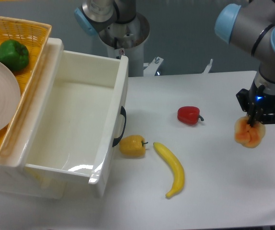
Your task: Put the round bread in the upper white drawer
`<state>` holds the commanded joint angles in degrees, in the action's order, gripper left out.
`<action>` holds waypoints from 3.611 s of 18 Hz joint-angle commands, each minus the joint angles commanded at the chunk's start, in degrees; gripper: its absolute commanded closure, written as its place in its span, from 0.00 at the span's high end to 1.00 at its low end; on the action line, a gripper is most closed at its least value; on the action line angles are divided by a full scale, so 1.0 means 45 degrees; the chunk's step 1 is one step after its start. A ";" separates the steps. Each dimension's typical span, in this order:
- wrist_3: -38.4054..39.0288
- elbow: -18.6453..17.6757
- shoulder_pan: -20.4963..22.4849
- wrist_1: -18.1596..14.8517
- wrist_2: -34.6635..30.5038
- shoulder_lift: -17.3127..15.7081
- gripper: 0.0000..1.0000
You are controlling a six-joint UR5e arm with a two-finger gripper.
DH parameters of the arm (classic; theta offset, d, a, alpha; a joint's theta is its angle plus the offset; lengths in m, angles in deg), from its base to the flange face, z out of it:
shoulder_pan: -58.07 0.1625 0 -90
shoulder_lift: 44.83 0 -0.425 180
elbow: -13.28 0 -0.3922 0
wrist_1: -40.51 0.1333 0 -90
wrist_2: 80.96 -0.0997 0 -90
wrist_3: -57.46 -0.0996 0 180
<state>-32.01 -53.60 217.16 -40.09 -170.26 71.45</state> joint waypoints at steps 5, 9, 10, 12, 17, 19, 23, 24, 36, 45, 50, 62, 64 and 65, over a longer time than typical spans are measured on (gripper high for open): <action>0.0039 0.0020 -0.0253 0.0059 0.0019 -0.0311 0.02; 0.0253 0.0020 -0.0624 0.0000 0.0019 -0.0897 0.00; 0.0428 -0.0019 -0.0741 -0.0039 0.0058 -0.1053 0.00; 0.0586 -0.0117 -0.0918 -0.0194 0.0078 -0.1366 0.00; 0.0741 -0.0487 -0.1288 -0.0312 0.0097 -0.2400 0.00; 0.1422 -0.0818 -0.1542 -0.0332 0.0660 -0.2908 0.00; 0.2984 -0.1463 -0.1893 -0.0332 0.2400 -0.3864 0.00; 0.3510 -0.1639 -0.2301 -0.0313 0.2499 -0.4119 0.00; 0.5977 -0.3669 -0.5858 -0.0137 0.3047 -0.5116 0.00; 0.6445 -0.4941 -0.7324 -0.0137 0.3007 -0.5781 0.00; 0.6075 -0.5058 -0.7344 0.0058 0.3027 -0.5412 0.47; 0.6501 -0.4922 -0.6272 0.0879 0.3028 -0.5020 1.00; 0.7087 -0.4863 -0.5765 0.1073 0.3008 -0.5136 1.00; 0.7225 -0.4883 -0.5453 0.1132 0.3008 -0.5214 1.00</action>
<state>0.51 -75.57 192.62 -34.99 -156.72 47.99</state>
